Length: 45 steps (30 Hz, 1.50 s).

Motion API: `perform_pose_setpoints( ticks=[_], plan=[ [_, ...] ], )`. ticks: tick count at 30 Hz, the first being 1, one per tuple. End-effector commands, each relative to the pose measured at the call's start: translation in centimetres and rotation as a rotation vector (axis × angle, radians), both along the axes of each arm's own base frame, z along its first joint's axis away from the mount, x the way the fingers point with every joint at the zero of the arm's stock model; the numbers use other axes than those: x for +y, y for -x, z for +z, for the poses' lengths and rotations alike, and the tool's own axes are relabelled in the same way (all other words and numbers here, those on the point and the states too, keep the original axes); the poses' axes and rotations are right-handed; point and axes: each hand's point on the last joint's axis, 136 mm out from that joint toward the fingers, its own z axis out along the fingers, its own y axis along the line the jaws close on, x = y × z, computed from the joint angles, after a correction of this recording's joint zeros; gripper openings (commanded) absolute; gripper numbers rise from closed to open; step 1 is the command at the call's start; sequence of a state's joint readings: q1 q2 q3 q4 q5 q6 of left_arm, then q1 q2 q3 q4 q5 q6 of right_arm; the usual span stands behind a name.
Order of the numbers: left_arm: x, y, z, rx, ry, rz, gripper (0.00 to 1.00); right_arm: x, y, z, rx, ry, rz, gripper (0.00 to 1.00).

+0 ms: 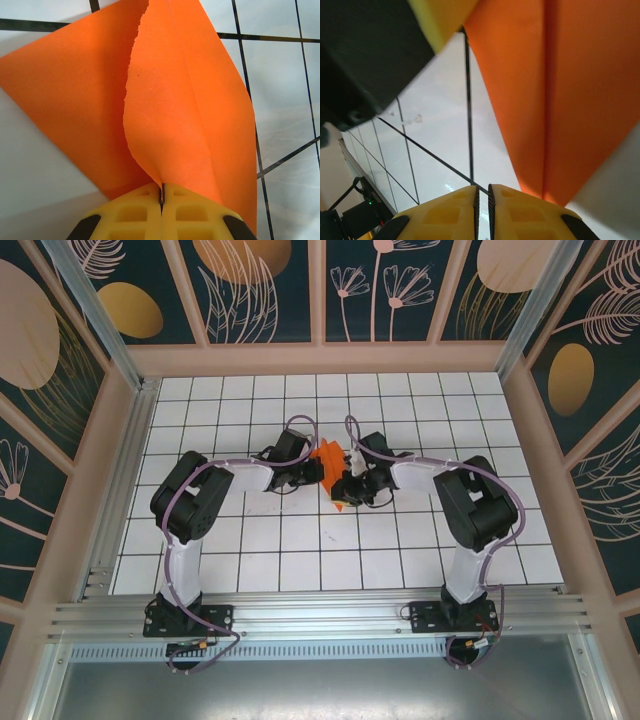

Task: Fold a paper plane with a square sheet of paper (pick it up from the middle)
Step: Fourth fold the wing at the center of the table.

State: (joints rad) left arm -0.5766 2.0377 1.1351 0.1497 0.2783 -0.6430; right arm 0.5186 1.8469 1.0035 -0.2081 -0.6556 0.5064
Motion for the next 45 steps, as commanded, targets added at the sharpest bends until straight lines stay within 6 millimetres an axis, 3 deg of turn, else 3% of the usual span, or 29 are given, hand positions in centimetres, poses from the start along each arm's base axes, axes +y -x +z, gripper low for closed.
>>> perform_pose_setpoints(
  ticks=[1,7,11,15,20,23,29,33,39,45],
  plan=[
    [2.0,1.2,-3.7,0.087,-0.103,0.023,0.0,-1.0,2.2,-2.4,0.081,0.053,0.009,0.15],
    [2.0,0.3,-2.0,0.055,-0.109,0.04,0.0,-2.9,4.1,-5.4,0.151,0.131,-0.008,0.14],
    [1.9,-1.9,2.2,-0.022,-0.077,0.097,0.09,-3.9,5.2,-6.9,0.213,0.19,-0.021,0.12],
    [2.4,-3.9,6.8,-0.104,-0.014,0.17,0.27,-4.7,5.5,-7.9,0.239,0.239,-0.043,0.12],
    [1.1,-2.8,9.1,-0.124,0.103,0.111,0.27,-4.9,5.8,-8.5,0.266,0.254,-0.058,0.12],
    [-0.2,-1.1,9.2,-0.104,0.187,0.049,0.2,-5.0,5.9,-8.9,0.279,0.262,-0.06,0.12],
    [-2.3,1.8,9.5,-0.113,0.272,-0.041,0.19,-5.1,6.1,-9.2,0.289,0.28,-0.058,0.12],
    [-4.0,2.9,7.3,-0.054,0.279,-0.063,0.17,-5.1,6.2,-9.3,0.292,0.285,-0.054,0.12],
    [-2.7,2.5,2.1,0.029,0.15,0.014,0.14,-5.0,6.2,-9.3,0.293,0.283,-0.053,0.11],
    [-2.2,2.3,0.4,0.035,0.102,0.026,0.12,-4.9,6.1,-9.1,0.287,0.274,-0.049,0.11]
  ],
)
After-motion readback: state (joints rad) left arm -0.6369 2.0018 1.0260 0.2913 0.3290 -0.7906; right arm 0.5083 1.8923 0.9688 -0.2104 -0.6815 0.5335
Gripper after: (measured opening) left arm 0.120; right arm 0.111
